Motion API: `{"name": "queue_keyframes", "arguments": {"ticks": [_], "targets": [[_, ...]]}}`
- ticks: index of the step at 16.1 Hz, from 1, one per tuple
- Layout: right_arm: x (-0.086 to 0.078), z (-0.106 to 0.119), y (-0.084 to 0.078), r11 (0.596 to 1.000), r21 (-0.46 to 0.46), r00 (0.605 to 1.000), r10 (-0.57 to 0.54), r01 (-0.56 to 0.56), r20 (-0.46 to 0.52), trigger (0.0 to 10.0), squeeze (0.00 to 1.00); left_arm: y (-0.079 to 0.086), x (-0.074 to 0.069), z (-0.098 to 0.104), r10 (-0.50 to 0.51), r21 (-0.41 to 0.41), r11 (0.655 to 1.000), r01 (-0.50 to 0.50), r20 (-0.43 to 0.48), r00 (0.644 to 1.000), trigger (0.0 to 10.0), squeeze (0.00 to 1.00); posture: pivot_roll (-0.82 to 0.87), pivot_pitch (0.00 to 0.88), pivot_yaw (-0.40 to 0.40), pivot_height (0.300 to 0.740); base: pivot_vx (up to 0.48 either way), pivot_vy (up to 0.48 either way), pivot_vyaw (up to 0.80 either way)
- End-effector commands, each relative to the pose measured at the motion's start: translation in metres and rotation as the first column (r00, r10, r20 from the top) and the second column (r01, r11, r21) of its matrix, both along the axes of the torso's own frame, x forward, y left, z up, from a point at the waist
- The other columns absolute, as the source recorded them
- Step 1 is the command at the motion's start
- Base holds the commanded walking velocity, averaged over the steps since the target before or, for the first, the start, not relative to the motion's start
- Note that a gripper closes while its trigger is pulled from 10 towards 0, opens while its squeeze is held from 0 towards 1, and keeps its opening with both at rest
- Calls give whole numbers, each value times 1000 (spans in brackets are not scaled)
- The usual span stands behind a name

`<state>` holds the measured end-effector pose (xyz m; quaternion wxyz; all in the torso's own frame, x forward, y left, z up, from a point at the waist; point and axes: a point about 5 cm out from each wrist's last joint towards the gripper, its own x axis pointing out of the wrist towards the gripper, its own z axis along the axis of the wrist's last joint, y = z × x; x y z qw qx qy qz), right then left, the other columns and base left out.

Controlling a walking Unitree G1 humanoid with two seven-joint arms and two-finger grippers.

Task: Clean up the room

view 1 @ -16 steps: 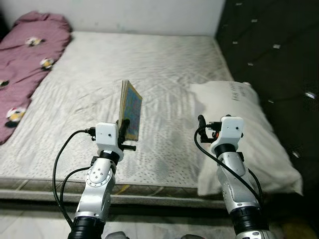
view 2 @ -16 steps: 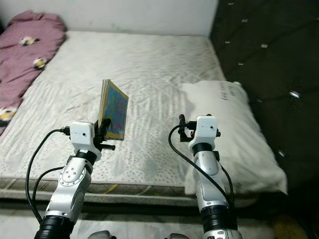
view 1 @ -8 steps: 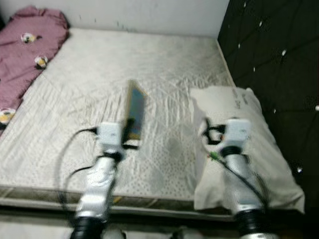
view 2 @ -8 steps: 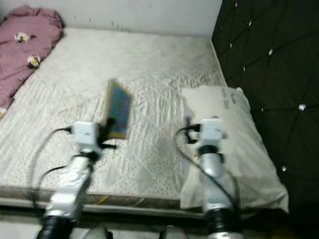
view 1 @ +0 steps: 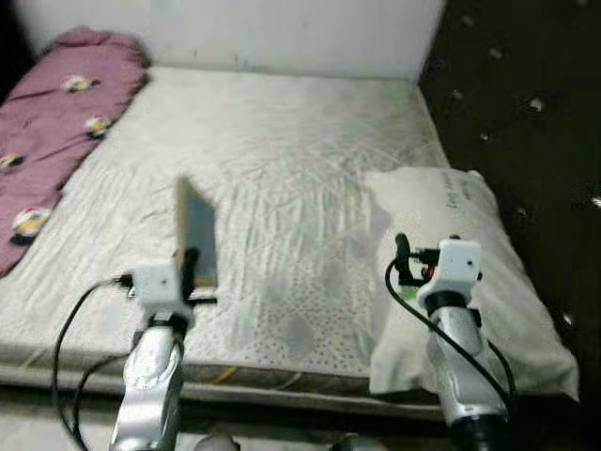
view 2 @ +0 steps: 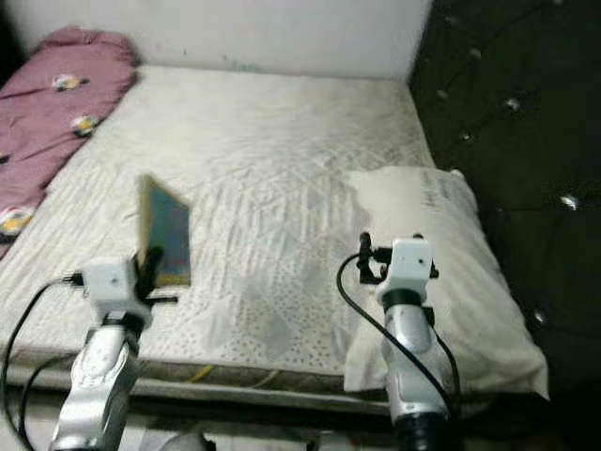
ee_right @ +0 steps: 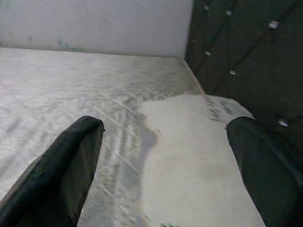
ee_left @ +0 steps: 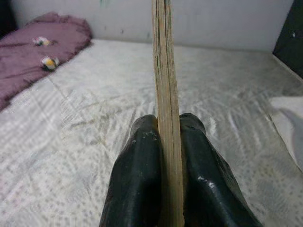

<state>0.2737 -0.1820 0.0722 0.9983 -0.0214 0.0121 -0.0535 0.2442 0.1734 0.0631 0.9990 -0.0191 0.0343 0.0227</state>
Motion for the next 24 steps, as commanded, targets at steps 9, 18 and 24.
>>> {"name": "queue_keyframes", "arguments": {"ticks": [9, 18, 24], "targets": [[5, 8, 16, 999, 4, 998, 52, -52, 32, 10000, 0, -14, 15, 24, -107, 5, 994, 107, 95, 990, 10000, 0, -42, 18, -3, 740, 0, 0, -800], [12, 15, 29, 992, 36, 991, 120, -122, 55, 10000, 0, -21, 25, 23, -87, -136, 986, 96, 65, 994, 10000, 0, -51, 41, -7, 740, 0, 0, -173], [12, 14, 30, 990, 36, 990, 134, -136, 45, 10000, 0, -23, 23, 21, -101, -142, 984, 107, 43, 994, 10000, 0, -51, 48, -15, 700, 0, 0, 0]]}}
